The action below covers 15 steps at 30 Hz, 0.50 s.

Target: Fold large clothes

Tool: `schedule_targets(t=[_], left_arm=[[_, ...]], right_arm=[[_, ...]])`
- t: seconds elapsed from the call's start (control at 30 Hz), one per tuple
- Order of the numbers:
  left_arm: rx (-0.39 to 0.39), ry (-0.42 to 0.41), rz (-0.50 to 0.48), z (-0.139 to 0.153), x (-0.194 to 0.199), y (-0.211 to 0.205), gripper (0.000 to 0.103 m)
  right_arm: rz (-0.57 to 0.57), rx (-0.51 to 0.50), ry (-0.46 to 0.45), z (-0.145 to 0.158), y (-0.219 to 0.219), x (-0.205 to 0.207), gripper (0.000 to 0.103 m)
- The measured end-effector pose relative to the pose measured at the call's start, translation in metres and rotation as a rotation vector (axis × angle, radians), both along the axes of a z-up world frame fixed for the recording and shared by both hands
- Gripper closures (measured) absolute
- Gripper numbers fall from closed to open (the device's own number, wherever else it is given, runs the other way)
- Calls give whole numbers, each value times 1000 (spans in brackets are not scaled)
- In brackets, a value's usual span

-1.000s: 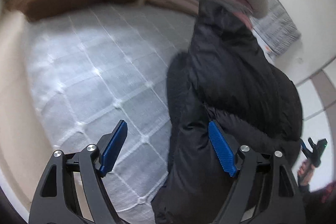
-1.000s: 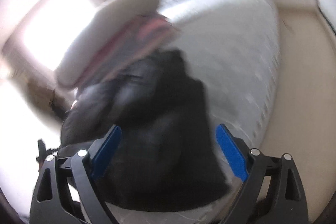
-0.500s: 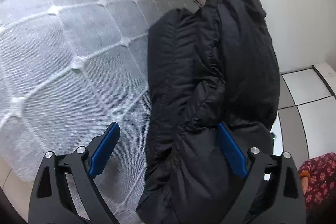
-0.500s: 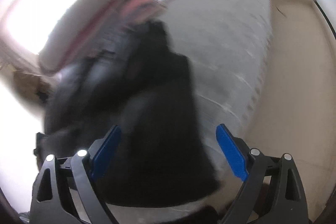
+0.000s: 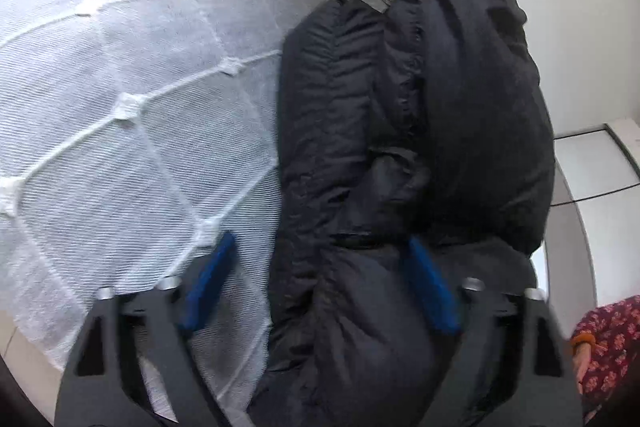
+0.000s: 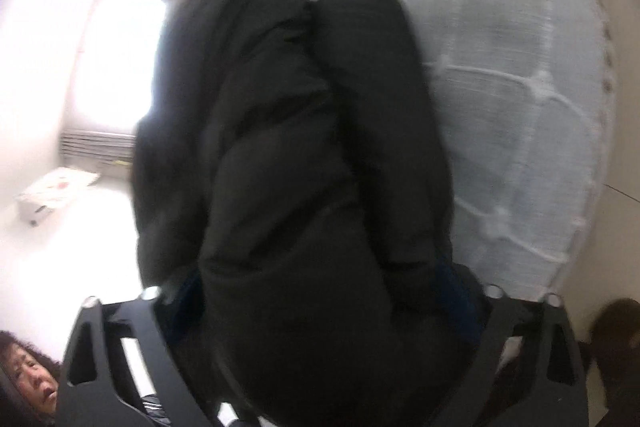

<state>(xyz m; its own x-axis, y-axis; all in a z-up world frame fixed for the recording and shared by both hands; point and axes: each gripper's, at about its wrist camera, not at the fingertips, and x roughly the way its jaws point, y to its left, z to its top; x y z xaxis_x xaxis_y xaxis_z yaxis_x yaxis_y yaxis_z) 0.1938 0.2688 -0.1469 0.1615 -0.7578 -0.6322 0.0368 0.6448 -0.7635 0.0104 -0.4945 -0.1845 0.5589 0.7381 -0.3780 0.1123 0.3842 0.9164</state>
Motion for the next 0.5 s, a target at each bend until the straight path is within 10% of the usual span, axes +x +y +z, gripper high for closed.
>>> schedule_targets(t=[0.13, 0.5], left_arm=[[21, -3, 19, 11, -1, -11, 70], [171, -103, 119, 80, -11, -18, 98]], right_arm=[[-75, -5, -53, 19, -4, -7, 73], [-126, -28, -122, 67, 9, -9, 87]])
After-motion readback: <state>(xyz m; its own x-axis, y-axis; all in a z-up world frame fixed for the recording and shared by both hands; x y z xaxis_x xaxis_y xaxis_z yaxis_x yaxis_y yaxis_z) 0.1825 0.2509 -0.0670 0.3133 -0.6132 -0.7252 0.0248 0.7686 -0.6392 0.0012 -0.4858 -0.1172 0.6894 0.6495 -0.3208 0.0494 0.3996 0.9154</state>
